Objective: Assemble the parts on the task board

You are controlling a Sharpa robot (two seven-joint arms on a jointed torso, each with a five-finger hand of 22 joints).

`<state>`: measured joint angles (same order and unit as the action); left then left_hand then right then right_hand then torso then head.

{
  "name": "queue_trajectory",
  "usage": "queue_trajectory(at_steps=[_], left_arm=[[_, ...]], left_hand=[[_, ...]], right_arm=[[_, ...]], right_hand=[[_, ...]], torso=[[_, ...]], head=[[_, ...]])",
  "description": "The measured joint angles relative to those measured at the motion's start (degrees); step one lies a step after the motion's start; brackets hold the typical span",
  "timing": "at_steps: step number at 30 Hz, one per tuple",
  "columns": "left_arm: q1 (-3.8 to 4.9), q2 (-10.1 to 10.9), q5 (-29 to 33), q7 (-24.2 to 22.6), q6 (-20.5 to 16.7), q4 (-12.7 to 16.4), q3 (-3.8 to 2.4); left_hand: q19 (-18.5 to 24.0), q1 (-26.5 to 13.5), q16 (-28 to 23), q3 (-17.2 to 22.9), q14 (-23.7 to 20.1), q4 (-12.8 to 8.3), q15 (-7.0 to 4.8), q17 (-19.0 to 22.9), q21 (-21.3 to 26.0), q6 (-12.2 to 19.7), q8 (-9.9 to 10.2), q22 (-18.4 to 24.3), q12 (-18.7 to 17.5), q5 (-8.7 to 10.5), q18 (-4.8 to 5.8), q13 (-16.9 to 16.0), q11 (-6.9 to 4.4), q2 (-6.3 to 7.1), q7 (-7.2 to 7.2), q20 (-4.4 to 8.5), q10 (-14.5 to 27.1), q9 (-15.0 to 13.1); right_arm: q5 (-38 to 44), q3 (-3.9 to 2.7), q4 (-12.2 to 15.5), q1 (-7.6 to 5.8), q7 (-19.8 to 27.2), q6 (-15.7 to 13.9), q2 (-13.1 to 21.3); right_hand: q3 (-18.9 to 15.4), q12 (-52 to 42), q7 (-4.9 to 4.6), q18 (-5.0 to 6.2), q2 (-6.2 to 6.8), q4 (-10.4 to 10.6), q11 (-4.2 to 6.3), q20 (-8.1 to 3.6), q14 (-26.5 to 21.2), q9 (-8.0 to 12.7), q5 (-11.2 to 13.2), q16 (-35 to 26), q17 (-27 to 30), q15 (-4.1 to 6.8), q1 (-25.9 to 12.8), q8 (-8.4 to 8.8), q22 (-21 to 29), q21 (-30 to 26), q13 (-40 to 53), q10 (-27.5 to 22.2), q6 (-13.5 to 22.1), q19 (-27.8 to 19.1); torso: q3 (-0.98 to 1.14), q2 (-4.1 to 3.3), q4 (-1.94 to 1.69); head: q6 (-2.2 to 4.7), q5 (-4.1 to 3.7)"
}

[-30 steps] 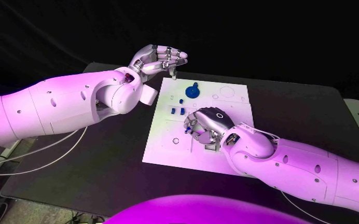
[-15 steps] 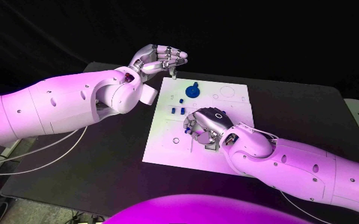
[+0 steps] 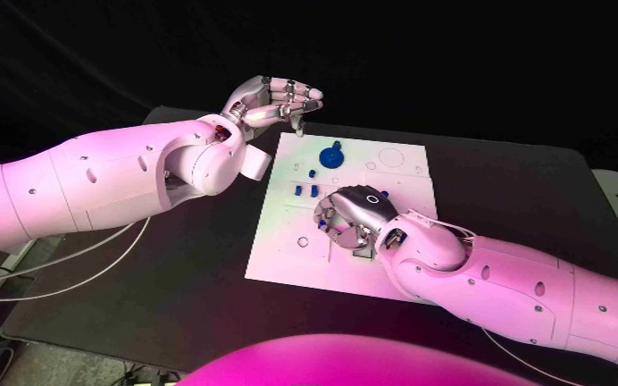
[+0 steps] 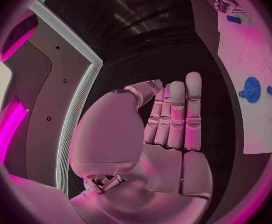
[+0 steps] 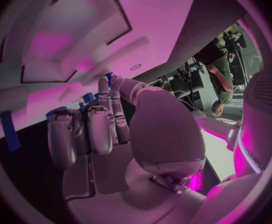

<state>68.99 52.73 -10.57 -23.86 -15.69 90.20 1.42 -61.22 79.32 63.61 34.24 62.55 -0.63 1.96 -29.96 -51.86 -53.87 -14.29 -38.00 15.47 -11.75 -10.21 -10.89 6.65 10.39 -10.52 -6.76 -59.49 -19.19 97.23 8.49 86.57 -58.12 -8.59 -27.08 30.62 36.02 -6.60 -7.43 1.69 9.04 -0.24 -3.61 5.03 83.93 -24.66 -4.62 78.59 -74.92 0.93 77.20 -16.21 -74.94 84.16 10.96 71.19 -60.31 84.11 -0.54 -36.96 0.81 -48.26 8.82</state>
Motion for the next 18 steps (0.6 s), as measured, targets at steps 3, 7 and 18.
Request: queue_trajectory(at_steps=[3,7,18], left_arm=[[0.0,0.0,0.0,0.0,0.0,0.0,0.0],[0.0,0.0,0.0,0.1,0.0,0.0,0.0],[0.0,0.1,0.0,0.2,0.0,0.0,0.0]], left_hand=[[0.0,0.0,0.0,0.0,0.0,0.0,0.0,0.0,0.0,0.0,0.0,0.0,0.0,0.0,0.0,0.0,0.0,0.0,0.0,0.0,0.0,0.0],[0.0,0.0,0.0,0.0,0.0,0.0,0.0,0.0,0.0,0.0,0.0,0.0,0.0,0.0,0.0,0.0,0.0,0.0,0.0,0.0,0.0,0.0],[0.0,0.0,0.0,0.0,0.0,0.0,0.0,0.2,0.3,0.2,0.0,0.1,0.3,0.0,0.0,0.1,0.22,0.0,-0.21,0.0,0.2,0.1]], right_arm=[[0.3,0.05,0.0,0.03,-0.2,0.4,-0.1],[0.6,0.1,0.0,0.03,-0.5,0.6,0.0],[1.2,0.25,1.9,0.15,-1.7,-0.4,2.1]], right_hand=[[-0.2,0.6,-0.64,0.0,0.35,0.2,-0.37,0.0,0.0,0.1,0.3,0.0,0.0,-0.01,-0.8,0.78,0.0,-0.5,0.2,-1.4,1.7,0.0],[-0.8,1.6,-1.64,0.0,1.45,0.8,-1.38,0.25,0.0,1.1,-0.8,0.0,0.0,-0.64,-2.6,2.36,0.0,-1.3,-0.3,-3.0,3.7,-0.2],[-1.1,2.5,-2.14,0.01,3.05,1.4,-2.34,1.35,0.0,1.8,-0.9,-1.8,0.5,-1.45,-3.4,3.94,0.0,-6.0,-0.9,-7.0,5.4,-0.1]], torso=[[0.0,0.0,0.0],[0.0,0.0,0.0],[0.02,0.04,0.05]], head=[[-0.01,-0.04],[-0.04,-0.08],[0.04,-0.25]])
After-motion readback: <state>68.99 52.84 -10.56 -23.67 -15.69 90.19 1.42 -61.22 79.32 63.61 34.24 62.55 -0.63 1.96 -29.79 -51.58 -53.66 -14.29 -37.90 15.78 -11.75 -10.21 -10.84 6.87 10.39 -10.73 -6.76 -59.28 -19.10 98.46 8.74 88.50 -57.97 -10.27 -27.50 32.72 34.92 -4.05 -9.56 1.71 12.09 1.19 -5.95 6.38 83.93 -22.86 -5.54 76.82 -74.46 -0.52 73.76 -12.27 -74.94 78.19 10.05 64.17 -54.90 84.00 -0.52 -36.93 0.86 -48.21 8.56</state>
